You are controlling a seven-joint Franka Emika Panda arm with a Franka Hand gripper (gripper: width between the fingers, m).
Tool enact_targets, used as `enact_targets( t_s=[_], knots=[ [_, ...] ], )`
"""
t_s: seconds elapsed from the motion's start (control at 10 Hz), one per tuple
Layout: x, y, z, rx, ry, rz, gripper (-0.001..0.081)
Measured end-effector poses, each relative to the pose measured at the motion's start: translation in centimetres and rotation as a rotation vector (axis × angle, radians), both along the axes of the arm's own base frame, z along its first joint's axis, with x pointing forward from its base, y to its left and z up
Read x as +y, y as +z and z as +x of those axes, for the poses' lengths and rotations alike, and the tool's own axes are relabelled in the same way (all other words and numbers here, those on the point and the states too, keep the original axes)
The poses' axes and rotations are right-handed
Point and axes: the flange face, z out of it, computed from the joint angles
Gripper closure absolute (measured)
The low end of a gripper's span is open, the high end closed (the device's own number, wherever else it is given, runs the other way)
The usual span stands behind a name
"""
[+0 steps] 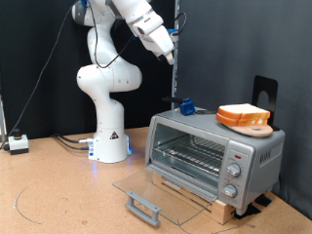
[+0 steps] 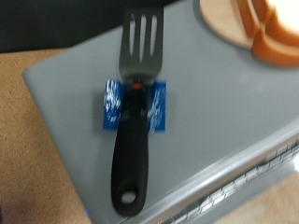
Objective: Make a piece of toast with the oven
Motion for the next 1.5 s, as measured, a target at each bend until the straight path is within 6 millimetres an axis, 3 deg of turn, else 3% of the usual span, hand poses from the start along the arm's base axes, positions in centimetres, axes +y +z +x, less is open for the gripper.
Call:
enact_targets(
  t_s=[0.4,0.8,1.2,1.5],
  knots=[
    [-0.1,-3.1,-1.0,0.043,-0.066,-0.047,-0.0003],
    [0.9,-3.2,-1.0,0.044,-0.049,-0.017,-0.0003],
    [5.3,-4.9,-0.6,0.022,-0.088,-0.073,-0.0003],
    [7.6,-6.4,-0.9,0.033,-0.067,-0.096,-0.0003]
  ],
)
